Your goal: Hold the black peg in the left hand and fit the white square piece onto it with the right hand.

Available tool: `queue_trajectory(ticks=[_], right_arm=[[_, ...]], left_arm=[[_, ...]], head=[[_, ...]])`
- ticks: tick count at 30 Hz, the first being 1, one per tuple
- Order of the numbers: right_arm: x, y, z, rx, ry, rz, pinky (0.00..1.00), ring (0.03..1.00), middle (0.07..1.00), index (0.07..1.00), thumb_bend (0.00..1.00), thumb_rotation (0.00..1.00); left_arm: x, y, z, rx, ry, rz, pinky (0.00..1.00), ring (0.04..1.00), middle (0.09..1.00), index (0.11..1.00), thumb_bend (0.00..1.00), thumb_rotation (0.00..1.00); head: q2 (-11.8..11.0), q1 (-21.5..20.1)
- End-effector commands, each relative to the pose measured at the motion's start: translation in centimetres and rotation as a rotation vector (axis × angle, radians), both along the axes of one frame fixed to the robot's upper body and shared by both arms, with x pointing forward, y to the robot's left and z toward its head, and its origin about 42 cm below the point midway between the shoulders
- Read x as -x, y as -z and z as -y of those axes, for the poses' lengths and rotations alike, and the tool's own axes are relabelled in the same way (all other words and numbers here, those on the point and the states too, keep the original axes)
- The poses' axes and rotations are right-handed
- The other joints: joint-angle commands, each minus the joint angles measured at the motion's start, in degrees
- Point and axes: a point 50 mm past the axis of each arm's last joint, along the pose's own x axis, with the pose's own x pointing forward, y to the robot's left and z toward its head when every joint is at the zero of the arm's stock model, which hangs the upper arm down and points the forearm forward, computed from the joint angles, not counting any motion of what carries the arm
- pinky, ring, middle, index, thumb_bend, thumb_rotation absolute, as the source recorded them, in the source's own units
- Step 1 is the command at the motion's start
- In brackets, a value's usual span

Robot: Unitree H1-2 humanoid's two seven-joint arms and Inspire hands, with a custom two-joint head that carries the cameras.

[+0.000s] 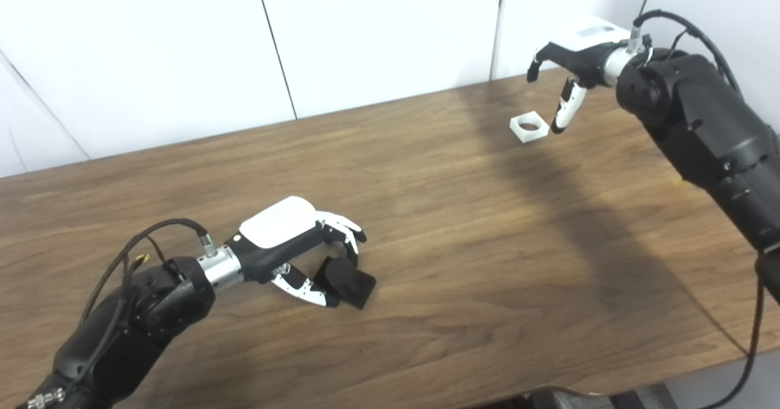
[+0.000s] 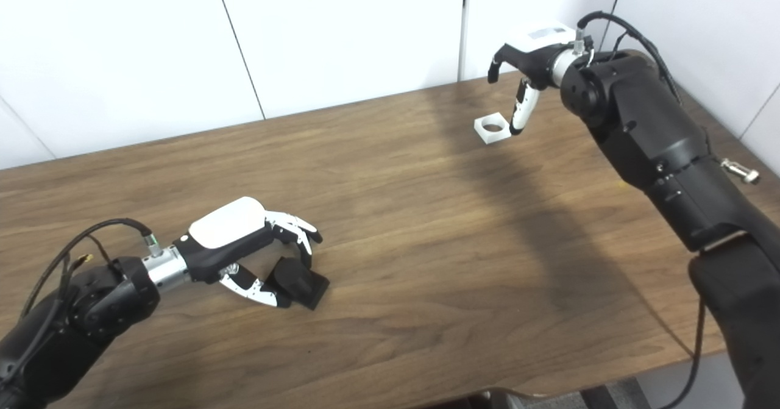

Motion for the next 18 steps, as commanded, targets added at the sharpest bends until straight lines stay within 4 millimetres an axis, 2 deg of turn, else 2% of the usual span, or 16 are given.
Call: queue_trajectory(ticks=[1, 18], right_arm=[[-1.0, -3.6, -0.3, 0.020, -0.010, 0.097, 0.76, 0.893, 0.894, 0.732, 0.78, 0.12], [-2.2, -1.1, 0.5, 0.008, 0.021, 0.066, 0.76, 0.858, 0.884, 0.784, 0.79, 0.11]], left_arm=[[1.1, 3.5, -2.6, -0.206, -0.020, -0.082, 0.61, 0.740, 0.781, 0.492, 0.52, 0.07], [1.6, 4.2, -2.2, -0.209, -0.018, -0.088, 0.62, 0.777, 0.784, 0.492, 0.52, 0.07]], head=[[0.03, -0.05], [-0.17, 0.68]])
